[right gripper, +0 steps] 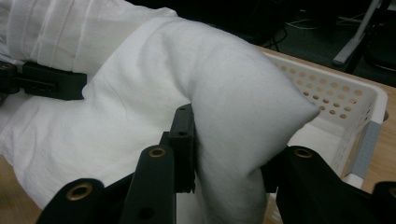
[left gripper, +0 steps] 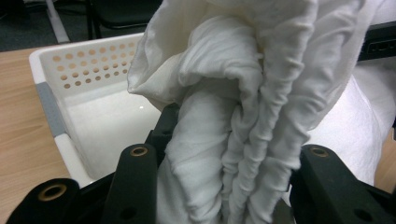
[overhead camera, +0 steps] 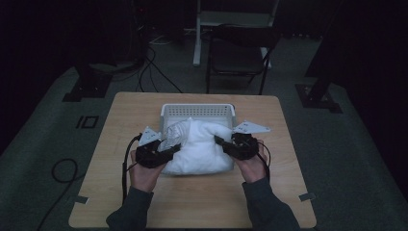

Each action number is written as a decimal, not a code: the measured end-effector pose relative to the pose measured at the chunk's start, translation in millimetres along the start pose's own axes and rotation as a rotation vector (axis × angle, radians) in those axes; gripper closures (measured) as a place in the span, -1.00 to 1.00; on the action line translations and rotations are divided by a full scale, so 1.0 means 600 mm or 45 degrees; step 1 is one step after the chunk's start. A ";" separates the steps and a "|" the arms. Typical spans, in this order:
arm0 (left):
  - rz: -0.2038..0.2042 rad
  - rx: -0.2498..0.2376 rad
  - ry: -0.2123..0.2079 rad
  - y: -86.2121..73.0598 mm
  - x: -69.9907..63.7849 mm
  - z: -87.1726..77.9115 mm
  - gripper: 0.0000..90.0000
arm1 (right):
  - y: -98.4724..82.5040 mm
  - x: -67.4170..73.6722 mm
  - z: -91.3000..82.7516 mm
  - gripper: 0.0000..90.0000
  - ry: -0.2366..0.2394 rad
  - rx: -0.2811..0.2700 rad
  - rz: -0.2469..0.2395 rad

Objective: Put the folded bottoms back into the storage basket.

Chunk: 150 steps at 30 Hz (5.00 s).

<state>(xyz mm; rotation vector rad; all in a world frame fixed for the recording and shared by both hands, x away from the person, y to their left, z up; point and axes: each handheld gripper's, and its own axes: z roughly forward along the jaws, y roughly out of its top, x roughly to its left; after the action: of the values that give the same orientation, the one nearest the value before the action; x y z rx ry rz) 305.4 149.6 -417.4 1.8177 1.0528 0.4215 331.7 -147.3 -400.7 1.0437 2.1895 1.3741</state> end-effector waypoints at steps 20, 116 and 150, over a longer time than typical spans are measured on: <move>-0.020 -0.022 0.007 0.021 0.010 0.015 0.28 | 0.018 -0.015 0.009 0.51 -0.026 -0.014 0.018; -0.062 -0.044 0.086 0.090 0.084 0.110 0.28 | 0.078 -0.087 0.101 0.52 -0.141 -0.007 0.107; -0.101 -0.017 0.120 0.078 0.115 0.166 0.28 | 0.071 -0.109 0.148 0.53 -0.188 0.042 0.156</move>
<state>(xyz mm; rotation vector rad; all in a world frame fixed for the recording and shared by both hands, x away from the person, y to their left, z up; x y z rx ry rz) 433.9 141.2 -435.9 1.7523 1.1799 0.4686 448.3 -129.4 -410.1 1.2684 2.0782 1.2705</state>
